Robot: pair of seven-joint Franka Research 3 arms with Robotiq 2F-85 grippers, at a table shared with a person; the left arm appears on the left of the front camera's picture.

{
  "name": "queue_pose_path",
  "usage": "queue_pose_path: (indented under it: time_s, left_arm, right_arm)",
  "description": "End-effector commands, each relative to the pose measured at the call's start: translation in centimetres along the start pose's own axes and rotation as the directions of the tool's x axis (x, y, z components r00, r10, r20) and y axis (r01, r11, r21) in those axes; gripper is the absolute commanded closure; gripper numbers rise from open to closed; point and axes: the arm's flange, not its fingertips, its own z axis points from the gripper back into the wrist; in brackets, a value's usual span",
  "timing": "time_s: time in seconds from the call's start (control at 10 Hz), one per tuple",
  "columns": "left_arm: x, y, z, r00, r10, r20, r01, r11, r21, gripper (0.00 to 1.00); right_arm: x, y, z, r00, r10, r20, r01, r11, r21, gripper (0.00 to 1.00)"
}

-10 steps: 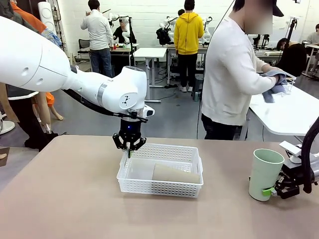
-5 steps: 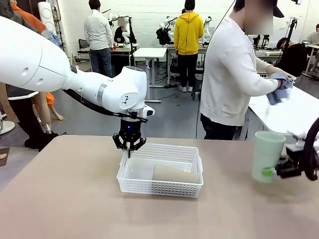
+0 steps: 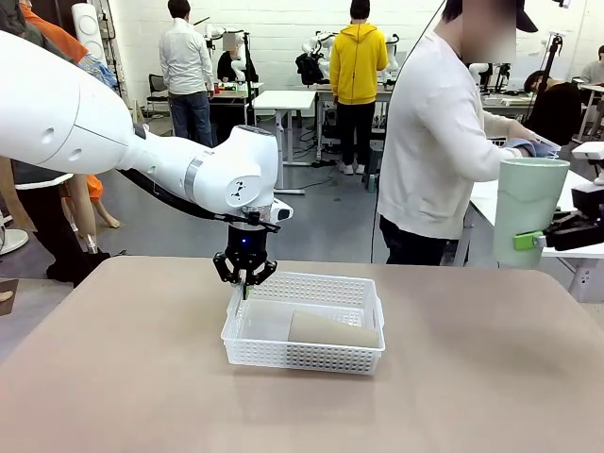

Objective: Clean and organize the cups into the basket.
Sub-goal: Pick up the Reusable plastic cup from the right side of the table and stack it inside the Organizing basket in the center of the table.

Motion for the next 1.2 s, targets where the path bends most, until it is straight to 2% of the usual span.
queue_pose_path:
  time_s: [0.0, 0.6, 0.7, 0.9, 1.1]
  left_arm:
    - [0.0, 0.1, 0.0, 1.0, -0.003, 0.006, 0.003, 1.0, 0.011, 1.0]
    - [0.0, 0.1, 0.0, 1.0, -0.003, 0.006, 0.003, 1.0, 0.011, 1.0]
    - [0.0, 0.1, 0.0, 1.0, -0.003, 0.006, 0.003, 1.0, 0.011, 1.0]
    - [0.0, 0.1, 0.0, 1.0, -0.003, 0.006, 0.003, 1.0, 0.011, 1.0]
    - [0.0, 0.1, 0.0, 1.0, -0.003, 0.006, 0.003, 1.0, 0.011, 1.0]
  right_arm:
    - [-0.1, 0.2, -0.8, 1.0, 0.014, -0.008, -0.014, 1.0, 0.007, 0.4]
    - [0.0, 0.0, 0.0, 1.0, 0.0, 0.0, 0.0, 1.0, 0.0, 0.4]
    - [0.0, 0.0, 0.0, 1.0, 0.0, 0.001, 0.0, 1.0, 0.0, 0.2]
    - [7.4, 0.4, -7.0, 0.956, 0.076, -0.282, -0.06, 0.996, 0.065, 0.2]
    - [11.6, -1.5, -14.2, 0.886, 0.065, -0.459, -0.009, 0.992, 0.124, 0.2]
